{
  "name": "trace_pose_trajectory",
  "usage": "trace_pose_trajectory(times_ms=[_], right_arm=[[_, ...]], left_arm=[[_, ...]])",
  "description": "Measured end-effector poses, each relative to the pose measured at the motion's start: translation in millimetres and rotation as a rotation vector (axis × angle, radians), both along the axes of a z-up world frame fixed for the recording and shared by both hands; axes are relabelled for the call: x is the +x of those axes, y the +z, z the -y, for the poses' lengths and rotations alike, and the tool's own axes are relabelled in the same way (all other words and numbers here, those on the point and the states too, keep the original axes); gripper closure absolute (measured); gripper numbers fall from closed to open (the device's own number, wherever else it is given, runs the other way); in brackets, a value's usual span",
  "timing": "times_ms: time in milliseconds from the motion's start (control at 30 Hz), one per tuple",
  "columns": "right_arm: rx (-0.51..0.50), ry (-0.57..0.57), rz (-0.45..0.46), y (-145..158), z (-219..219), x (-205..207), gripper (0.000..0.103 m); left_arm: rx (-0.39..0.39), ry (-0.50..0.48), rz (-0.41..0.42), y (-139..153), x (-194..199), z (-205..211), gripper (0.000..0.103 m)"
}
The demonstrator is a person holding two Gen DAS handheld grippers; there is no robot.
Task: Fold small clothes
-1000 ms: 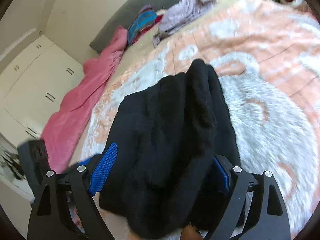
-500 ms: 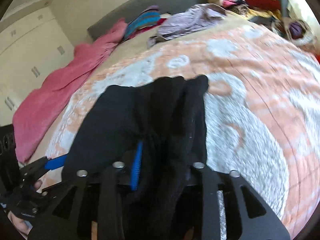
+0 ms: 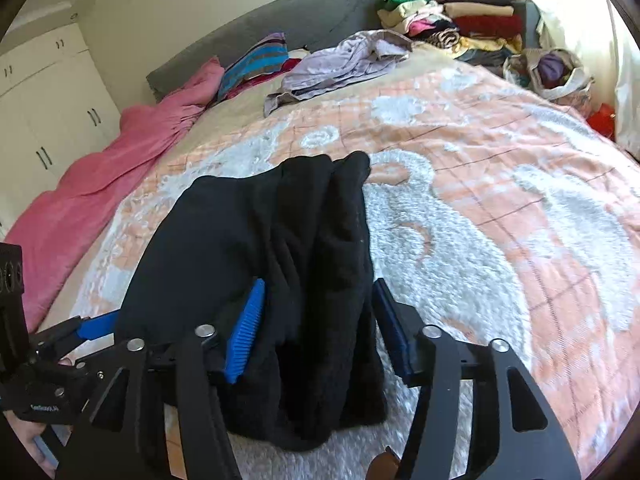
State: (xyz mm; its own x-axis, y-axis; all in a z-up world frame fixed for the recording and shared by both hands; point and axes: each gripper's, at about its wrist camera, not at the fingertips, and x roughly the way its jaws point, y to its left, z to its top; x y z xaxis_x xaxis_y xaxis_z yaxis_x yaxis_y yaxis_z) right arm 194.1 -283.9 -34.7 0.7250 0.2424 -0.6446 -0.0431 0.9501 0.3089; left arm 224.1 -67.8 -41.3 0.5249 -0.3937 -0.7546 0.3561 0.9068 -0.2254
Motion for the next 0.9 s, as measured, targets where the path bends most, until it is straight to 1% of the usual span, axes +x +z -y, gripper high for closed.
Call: trace_pose_trajectory(times_ms=[67,100,267,300,367,433,567,667,700,733,833,900], right_arm=[[-0.014,-0.01,0.005,1.7,0.2,-5.2,0.047],[-0.022,-0.014,0.003,1.8,0.2,-7.1,0.044],[-0.022,-0.029,-0.001,2.9,1.7,-17.3,0.039],[-0.024,-0.031,0.003,4.4,1.5,-19.7,0.037],[-0.041,-0.034,0.02,8.7,-0.1,-26.1,0.037],[-0.058,-0.035,0.032,11.4,-1.9,-31.3,0.033],[-0.084,-0.037,0.052,17.7,-5.1,-39.9,0.031],[-0.095,-0.043,0.063,22.2,-5.9,-45.8,0.026],[-0.099,-0.048,0.069,24.1,-6.2,-48.1,0.025],[-0.1,-0.048,0.074,25.3,-6.3,-49.6,0.023],[-0.11,-0.049,0.083,28.9,-7.1,-54.6,0.018],[-0.117,-0.046,0.091,31.3,-7.9,-57.5,0.017]], left_arm=[[0.003,0.001,0.0,-0.1,-2.4,-1.1,0.025],[0.007,0.002,-0.001,-0.4,-3.5,-1.8,0.025],[0.004,0.005,-0.001,0.3,-6.8,-5.8,0.025],[0.001,0.007,-0.001,0.6,-7.8,-7.3,0.025],[-0.002,0.01,0.003,2.6,-10.4,-10.7,0.025],[-0.003,0.013,0.01,5.2,-12.2,-14.2,0.025],[-0.015,0.02,0.017,10.3,-15.2,-19.2,0.025],[-0.014,0.023,0.024,13.3,-17.3,-20.5,0.025],[-0.012,0.023,0.026,14.1,-17.7,-20.9,0.024],[-0.009,0.025,0.026,15.1,-18.4,-21.3,0.02],[-0.007,0.027,0.033,17.8,-20.5,-21.5,0.018],[-0.004,0.029,0.038,19.5,-21.8,-22.2,0.016]])
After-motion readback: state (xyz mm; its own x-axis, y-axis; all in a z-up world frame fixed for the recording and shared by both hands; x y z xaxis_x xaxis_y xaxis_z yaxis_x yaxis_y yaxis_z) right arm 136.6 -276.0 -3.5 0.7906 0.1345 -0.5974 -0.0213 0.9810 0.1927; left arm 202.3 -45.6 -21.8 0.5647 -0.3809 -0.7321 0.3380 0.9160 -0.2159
